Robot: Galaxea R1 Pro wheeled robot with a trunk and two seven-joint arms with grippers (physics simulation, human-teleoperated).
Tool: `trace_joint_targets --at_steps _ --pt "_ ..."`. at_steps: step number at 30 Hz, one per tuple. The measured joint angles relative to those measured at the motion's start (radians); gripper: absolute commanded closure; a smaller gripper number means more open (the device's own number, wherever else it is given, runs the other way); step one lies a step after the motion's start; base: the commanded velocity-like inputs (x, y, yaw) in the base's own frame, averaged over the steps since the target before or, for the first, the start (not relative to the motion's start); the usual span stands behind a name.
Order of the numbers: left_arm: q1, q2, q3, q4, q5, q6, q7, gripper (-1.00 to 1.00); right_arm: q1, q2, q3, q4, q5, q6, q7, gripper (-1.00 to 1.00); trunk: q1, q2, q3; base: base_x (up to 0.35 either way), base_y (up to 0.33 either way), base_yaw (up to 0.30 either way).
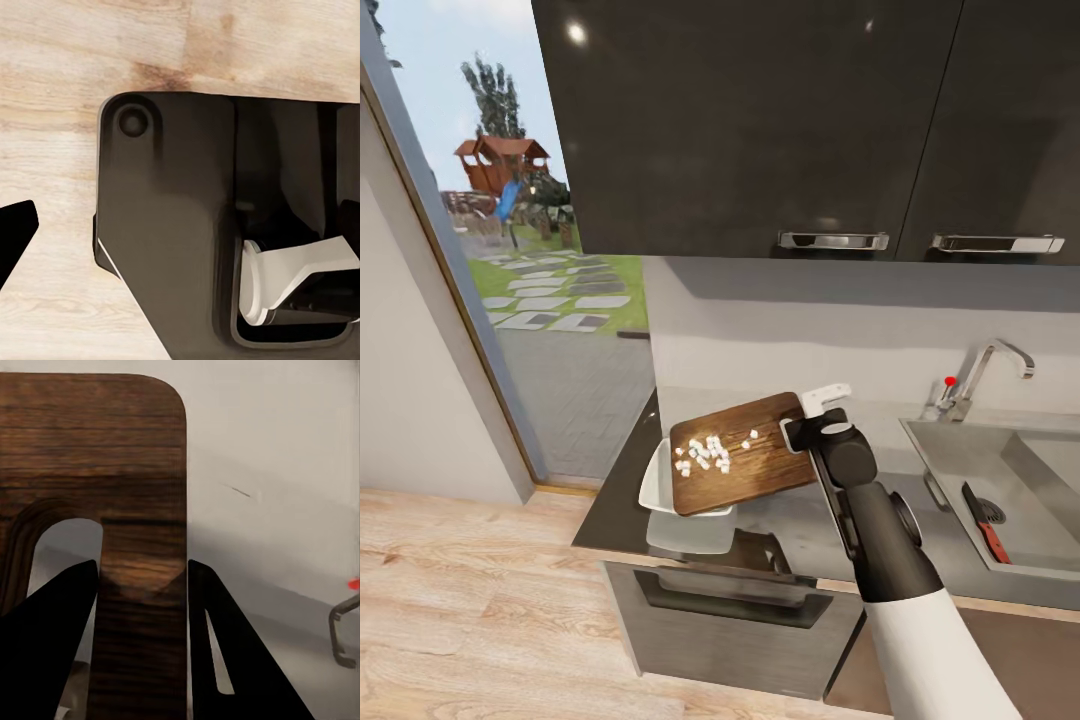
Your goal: In the kitchen, take the Vidalia onion out of the sink, dice it on the chopping board with the paring knife, put the diced onion into the bowl on the countertop, then place both the paring knife and the chopping board into the sink.
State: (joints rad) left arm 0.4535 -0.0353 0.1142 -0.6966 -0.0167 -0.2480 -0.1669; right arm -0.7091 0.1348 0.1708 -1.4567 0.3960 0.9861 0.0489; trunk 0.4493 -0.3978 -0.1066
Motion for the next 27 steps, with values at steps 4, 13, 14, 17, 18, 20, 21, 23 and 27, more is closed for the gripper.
trace_joint_targets --at_steps 4,13,14,17,18,20,21,23,27 --pt "0.0 0.0 0.0 -0.001 0.0 0.0 0.0 -1.0 -0.001 0.0 0.0 0.0 -0.001 0.0 0.0 1.0 0.0 0.0 0.0 0.058 0.0 0.0" --pt "0.0 0.0 0.0 -0.002 0.0 0.0 0.0 -1.0 -0.002 0.0 0.0 0.0 0.002 -0.001 0.0 1.0 0.0 0.0 0.0 0.23 0.0 0.0" --pt "0.0 0.0 0.0 -0.001 0.0 0.0 0.0 -1.0 -0.002 0.0 0.0 0.0 0.0 -0.001 0.0 1.0 0.0 0.0 0.0 0.032 0.0 0.0" --pt "0.0 0.0 0.0 -0.001 0.0 0.0 0.0 -1.0 -0.002 0.0 0.0 0.0 0.0 0.0 0.0 1.0 0.0 0.0 0.0 0.047 0.014 0.0" --pt "0.0 0.0 0.0 -0.001 0.0 0.0 0.0 -1.0 -0.002 0.0 0.0 0.0 0.0 0.0 0.0 1.0 0.0 0.0 0.0 0.174 0.088 0.0" --pt "0.0 0.0 0.0 -0.002 -0.001 0.0 0.0 -1.0 -0.001 0.0 0.0 0.0 0.0 -0.001 0.0 1.0 0.0 0.0 0.0 0.228 0.116 0.0" --pt "0.0 0.0 0.0 -0.002 0.0 0.0 0.0 -1.0 -0.001 0.0 0.0 0.0 0.0 -0.001 0.0 1.0 0.0 0.0 0.0 0.185 0.089 0.0" --pt "0.0 0.0 0.0 -0.001 0.0 0.0 0.0 -1.0 -0.001 0.0 0.0 0.0 0.001 -0.001 0.0 1.0 0.0 0.0 0.0 0.081 0.037 0.0" --pt "0.0 0.0 0.0 0.0 0.0 0.0 0.0 -1.0 -0.002 0.0 0.0 0.0 0.001 -0.001 0.0 1.0 0.0 0.0 0.0 0.017 0.008 0.0"
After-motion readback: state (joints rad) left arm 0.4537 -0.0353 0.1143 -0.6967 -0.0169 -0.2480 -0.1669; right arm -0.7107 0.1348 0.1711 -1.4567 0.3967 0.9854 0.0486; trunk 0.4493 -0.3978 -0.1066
